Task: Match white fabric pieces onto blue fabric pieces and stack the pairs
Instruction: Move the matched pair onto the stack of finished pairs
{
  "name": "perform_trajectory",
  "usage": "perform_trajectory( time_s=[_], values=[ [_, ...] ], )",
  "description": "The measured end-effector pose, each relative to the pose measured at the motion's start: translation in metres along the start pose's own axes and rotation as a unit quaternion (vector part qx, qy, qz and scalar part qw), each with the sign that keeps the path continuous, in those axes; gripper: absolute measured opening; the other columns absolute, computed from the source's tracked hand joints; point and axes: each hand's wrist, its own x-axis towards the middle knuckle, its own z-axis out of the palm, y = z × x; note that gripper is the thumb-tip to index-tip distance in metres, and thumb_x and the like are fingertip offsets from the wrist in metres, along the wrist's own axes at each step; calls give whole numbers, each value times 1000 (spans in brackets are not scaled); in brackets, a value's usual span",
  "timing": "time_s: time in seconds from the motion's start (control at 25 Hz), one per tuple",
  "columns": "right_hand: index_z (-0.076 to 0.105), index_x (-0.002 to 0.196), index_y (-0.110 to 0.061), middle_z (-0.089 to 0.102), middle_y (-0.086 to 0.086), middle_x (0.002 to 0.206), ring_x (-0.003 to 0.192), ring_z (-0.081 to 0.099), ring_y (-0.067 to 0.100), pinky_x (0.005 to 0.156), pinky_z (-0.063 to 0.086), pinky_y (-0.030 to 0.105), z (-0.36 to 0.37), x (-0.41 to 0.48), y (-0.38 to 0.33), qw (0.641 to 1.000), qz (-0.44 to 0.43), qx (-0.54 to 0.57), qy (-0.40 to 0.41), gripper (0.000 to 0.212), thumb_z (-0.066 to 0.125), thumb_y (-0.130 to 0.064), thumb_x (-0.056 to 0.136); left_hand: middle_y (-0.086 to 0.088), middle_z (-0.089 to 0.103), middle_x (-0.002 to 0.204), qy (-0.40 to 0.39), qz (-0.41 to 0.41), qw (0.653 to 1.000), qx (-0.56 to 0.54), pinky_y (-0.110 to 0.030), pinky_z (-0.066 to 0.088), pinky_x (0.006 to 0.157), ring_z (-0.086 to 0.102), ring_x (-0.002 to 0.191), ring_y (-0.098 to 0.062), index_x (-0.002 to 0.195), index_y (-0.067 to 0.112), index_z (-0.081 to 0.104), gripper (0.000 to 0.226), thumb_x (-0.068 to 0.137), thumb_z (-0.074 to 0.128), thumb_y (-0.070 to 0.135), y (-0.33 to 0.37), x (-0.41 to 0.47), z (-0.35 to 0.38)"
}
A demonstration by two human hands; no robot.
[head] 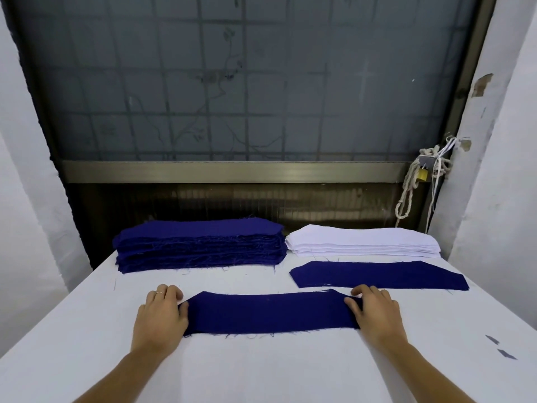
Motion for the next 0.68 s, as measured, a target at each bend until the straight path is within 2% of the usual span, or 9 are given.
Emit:
perform_trajectory(
  time_s=[0.08, 0.2, 0.28, 0.36, 0.48, 0.68],
  values=[
    [57, 102, -31, 59, -13, 98, 102, 53, 15, 86, 40, 31, -1, 1, 0, 1000, 5, -6, -1, 19, 48, -48, 101, 7, 60, 102, 4, 17, 1000, 13, -33, 42, 79, 53, 95, -18, 106, 23, 59, 15, 97, 56, 35, -1, 1, 4],
    [55, 92, -29, 55, -13, 89, 97, 55, 16, 81, 39, 31, -2, 1, -1, 1000, 3, -10, -8, 23, 48, -50, 100, 14, 55, 83, -13, 22, 999, 27, -31, 39, 75, 49, 81, -14, 88, 29, 50, 25, 97, 51, 53, -4, 2, 7],
    [55, 95, -29, 56, -14, 91, 97, 54, 14, 84, 39, 32, -5, -1, -3, 1000, 1, 13, -17, 19, 52, -47, 98, 13, 51, 81, -23, 19, 999, 45, -31, 38, 75, 46, 80, -14, 85, 28, 50, 33, 97, 47, 59, -5, 2, 7],
    [58, 101, -28, 60, -13, 92, 95, 55, 14, 87, 42, 34, -8, -2, -4, 999, 4, 46, -25, 11, 57, -35, 94, 11, 50, 84, -25, 18, 998, 49, -31, 38, 76, 45, 82, -14, 87, 28, 52, 34, 96, 47, 60, -5, 2, 7],
    [61, 102, -27, 64, -11, 86, 82, 59, 13, 81, 48, 34, -13, -5, -4, 995, 27, 91, -27, 14, 58, -20, 90, 14, 54, 81, -36, 28, 999, 12, -33, 43, 75, 51, 77, -12, 86, 27, 52, 35, 96, 47, 60, -2, 1, 1],
    [62, 103, -25, 67, -13, 87, 80, 62, 7, 66, 48, 27, -12, -6, 1, 981, 55, 184, -1, 8, 57, -20, 98, 11, 55, 68, -62, 44, 997, -4, -32, 46, 69, 53, 65, -8, 70, 26, 53, 44, 93, 52, 63, 1, -2, -8]
  ],
)
